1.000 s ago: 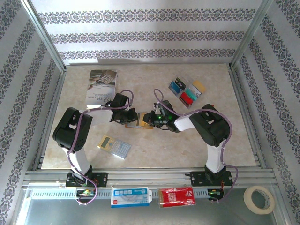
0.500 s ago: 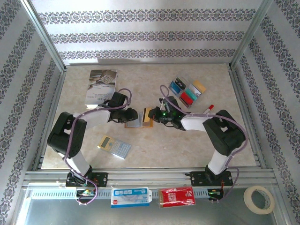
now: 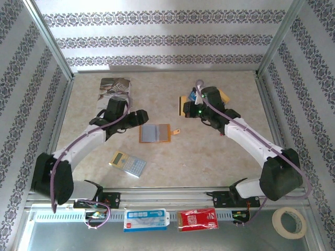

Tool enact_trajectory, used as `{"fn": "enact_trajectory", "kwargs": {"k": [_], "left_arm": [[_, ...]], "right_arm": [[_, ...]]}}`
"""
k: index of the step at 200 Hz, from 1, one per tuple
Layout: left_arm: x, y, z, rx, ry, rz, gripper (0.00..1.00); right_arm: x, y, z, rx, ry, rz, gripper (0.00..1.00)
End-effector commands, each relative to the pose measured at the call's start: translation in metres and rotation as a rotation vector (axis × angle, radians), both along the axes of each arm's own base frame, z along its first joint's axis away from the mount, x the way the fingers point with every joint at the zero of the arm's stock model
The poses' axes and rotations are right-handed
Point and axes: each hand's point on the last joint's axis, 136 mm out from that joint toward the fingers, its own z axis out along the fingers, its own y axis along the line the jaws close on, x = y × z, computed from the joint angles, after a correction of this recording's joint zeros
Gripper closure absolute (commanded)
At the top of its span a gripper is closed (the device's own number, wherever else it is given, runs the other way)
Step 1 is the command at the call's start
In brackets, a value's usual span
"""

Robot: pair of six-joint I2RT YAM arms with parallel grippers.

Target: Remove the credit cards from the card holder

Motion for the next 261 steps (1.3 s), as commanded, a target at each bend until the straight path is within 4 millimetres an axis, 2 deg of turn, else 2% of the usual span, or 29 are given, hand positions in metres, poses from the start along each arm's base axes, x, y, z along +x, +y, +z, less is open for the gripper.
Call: {"fn": "enact_trajectory", "kwargs": {"k": [1,43,60,94,122,148,183,227,261], "left_arm": [[-0.009,0.027,-0.009,0.037,0.019,0.082,0.19],[-0.005,0.048,-0.006,0.007,-0.013,0.114,0.00],[-0.004,0.051,-0.005,0.012,-0.016,0.109,0.00],[-0.002,0.056,-0.004,0.023,-0.011,0.117,0.00],[0.005,0.055,-0.003,0.016,-0.012,0.114,0.00],[0.015,0.052,-0.004,-0.005,-0.017,0.122,0.00],[0.018,0.047,-0.006,-0.034,-0.007,0.112,0.00],[0.020,0.048,-0.007,-0.042,-0.002,0.117,0.00],[0.017,0.048,-0.013,-0.056,0.013,0.122,0.00]], "right_arm": [[0.006,-0.024,0.016,-0.172,-0.059,0.035,1.00],[0.047,-0.047,0.037,-0.243,-0.081,0.095,1.00],[0.062,-0.064,0.041,-0.335,-0.090,0.089,1.00],[0.086,-0.114,0.036,-0.598,-0.077,0.054,1.00],[0.094,-0.150,0.027,-0.797,-0.035,0.065,1.00],[0.097,-0.177,0.015,-0.860,0.041,0.094,1.00],[0.102,-0.188,0.001,-0.842,0.092,0.140,1.00],[0.116,-0.193,-0.030,-0.813,0.146,0.153,1.00],[0.115,-0.200,-0.047,-0.837,0.187,0.160,1.00]]}}
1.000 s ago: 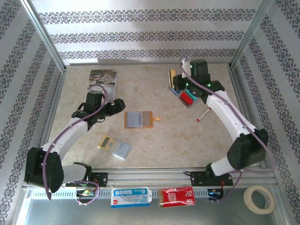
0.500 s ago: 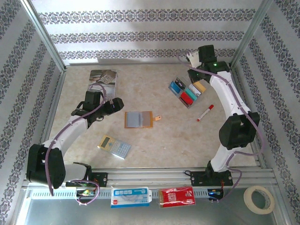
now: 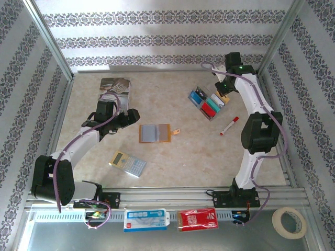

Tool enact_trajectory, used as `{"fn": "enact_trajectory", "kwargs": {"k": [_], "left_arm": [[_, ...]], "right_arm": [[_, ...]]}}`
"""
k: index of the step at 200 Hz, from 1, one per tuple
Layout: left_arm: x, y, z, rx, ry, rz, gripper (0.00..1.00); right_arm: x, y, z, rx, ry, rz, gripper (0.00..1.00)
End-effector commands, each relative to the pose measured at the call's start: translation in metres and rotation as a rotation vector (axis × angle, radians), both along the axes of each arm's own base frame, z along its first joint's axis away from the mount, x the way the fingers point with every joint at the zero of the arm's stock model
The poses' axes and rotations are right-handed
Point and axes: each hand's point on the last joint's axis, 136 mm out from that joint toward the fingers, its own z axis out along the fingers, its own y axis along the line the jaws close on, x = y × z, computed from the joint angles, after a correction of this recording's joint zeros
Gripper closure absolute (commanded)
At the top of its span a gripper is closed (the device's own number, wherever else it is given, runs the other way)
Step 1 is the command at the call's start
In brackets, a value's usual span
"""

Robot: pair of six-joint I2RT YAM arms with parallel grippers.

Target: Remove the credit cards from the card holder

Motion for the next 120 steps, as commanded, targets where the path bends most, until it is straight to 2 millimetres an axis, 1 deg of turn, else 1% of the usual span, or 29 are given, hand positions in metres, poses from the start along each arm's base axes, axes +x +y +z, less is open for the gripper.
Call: {"fn": "enact_trajectory", "kwargs": {"k": [1,36,91,120], "left_arm": [[0.009,0.003,0.009,-0.033,-0.028,0.019,0.00],[0.008,0.004,0.005,-0.039,-0.015,0.022,0.00],[0.008,0.005,-0.004,-0.040,0.001,0.020,0.00],[0.008,0.002,-0.008,-0.048,0.013,0.009,0.00]], "right_arm": [[-0.002,-0.005,-0.003,-0.011,0.021,0.009,1.00],[-0.003,-0.011,-0.018,-0.001,0.049,0.006,1.00],[-0.008,-0.003,-0.029,0.052,0.101,0.026,1.00],[-0.007,-0.006,-0.032,0.036,0.107,0.016,1.00]]}}
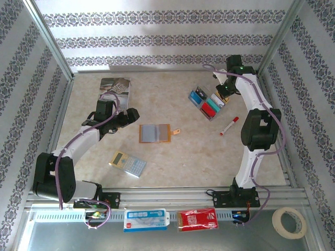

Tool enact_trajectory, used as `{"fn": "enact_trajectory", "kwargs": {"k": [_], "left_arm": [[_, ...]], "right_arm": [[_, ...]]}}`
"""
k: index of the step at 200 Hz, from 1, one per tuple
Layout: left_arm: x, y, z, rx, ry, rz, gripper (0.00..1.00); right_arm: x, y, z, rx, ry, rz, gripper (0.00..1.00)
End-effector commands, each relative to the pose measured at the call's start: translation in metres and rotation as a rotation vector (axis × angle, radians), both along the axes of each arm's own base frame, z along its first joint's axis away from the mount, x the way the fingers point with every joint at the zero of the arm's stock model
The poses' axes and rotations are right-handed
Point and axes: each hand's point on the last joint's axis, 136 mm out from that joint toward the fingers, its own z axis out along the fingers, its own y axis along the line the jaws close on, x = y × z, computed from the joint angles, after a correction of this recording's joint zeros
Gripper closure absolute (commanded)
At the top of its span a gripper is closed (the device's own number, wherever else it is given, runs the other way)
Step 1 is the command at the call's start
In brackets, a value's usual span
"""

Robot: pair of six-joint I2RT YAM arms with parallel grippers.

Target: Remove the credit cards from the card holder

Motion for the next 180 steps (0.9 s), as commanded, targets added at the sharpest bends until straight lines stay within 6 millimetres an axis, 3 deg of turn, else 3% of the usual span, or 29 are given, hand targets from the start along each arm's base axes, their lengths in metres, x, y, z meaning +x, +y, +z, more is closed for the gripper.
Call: {"fn": "enact_trajectory", "kwargs": {"k": [1,49,105,147,180], "left_arm": [[0.003,0.000,-0.002,-0.022,-0.006,-0.001,0.00],[0.007,0.000,-0.006,-0.021,-0.001,-0.008,0.00],[0.007,-0.002,-0.011,-0.037,0.012,-0.013,0.00],[0.010,-0.002,-0.011,-0.042,0.002,-0.003,0.00],[0.006,0.004,-0.021,-0.037,0.025,0.017,0.00]], "right_arm": [[-0.004,-0.002,-0.007,-0.001,0.032,0.009,1.00],[0.007,-0.016,-0.001,-0.060,-0.003,-0.068,0.80],[0.014,-0.015,0.040,-0.030,-0.138,-0.122,0.76],[0.008,0.012,0.082,0.121,-0.259,-0.231,0.67],[-0.013,0.063,0.073,0.178,-0.279,-0.259,0.59]]}}
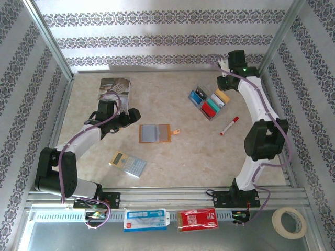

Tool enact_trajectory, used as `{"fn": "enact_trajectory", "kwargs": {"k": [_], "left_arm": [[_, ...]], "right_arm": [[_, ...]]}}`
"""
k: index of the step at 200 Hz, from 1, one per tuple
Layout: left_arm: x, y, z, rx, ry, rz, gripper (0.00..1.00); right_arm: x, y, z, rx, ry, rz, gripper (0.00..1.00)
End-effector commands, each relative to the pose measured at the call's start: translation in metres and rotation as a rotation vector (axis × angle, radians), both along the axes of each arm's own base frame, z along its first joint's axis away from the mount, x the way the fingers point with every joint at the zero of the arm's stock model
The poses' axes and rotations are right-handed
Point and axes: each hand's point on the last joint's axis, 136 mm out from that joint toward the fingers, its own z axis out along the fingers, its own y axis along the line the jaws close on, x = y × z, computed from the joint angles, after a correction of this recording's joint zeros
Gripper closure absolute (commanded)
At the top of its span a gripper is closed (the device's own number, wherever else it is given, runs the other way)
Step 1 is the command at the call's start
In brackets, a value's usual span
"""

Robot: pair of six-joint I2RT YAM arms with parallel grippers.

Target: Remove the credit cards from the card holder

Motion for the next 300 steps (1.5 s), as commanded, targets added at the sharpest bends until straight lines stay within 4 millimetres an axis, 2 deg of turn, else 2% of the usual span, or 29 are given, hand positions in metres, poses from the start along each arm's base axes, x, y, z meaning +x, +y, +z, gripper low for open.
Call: {"fn": "enact_trajectory", "kwargs": {"k": [1,34,66,99,142,183,219,240,273,300], "left_arm": [[0.001,0.009,-0.011,-0.011,0.017,0.035,0.00],[-0.004,0.021,-0.015,-0.013,0.026,0.060,0.00],[-0.008,0.030,-0.015,-0.015,0.017,0.082,0.00],[-0.012,0.035,-0.019,-0.027,0.020,0.094,0.00],[-0.014,0.035,-0.017,-0.027,0.018,0.076,0.00],[-0.016,0.036,-0.013,-0.020,0.014,0.068,0.00],[-0.019,0.035,-0.015,-0.032,0.021,0.073,0.00],[-0.018,0.034,-0.016,-0.039,0.031,0.071,0.00],[-0.014,0.024,-0.007,-0.085,0.013,0.030,0.00],[-0.015,0.021,-0.011,-0.102,0.042,0.019,0.00]], "right_arm": [[-0.014,0.045,-0.004,0.091,-0.027,-0.038,0.59],[-0.050,0.116,-0.036,0.177,0.049,0.023,0.55],[-0.084,0.170,-0.069,0.183,0.107,0.027,0.51],[-0.120,0.238,-0.098,0.265,0.184,0.110,0.46],[-0.147,0.293,-0.127,0.247,0.277,0.193,0.43],[-0.158,0.320,-0.148,0.231,0.336,0.249,0.39],[-0.153,0.323,-0.168,0.162,0.360,0.247,0.35],[-0.156,0.332,-0.182,0.110,0.396,0.314,0.33],[-0.161,0.328,-0.202,-0.015,0.431,0.343,0.33],[-0.161,0.318,-0.215,-0.065,0.438,0.325,0.34]]}}
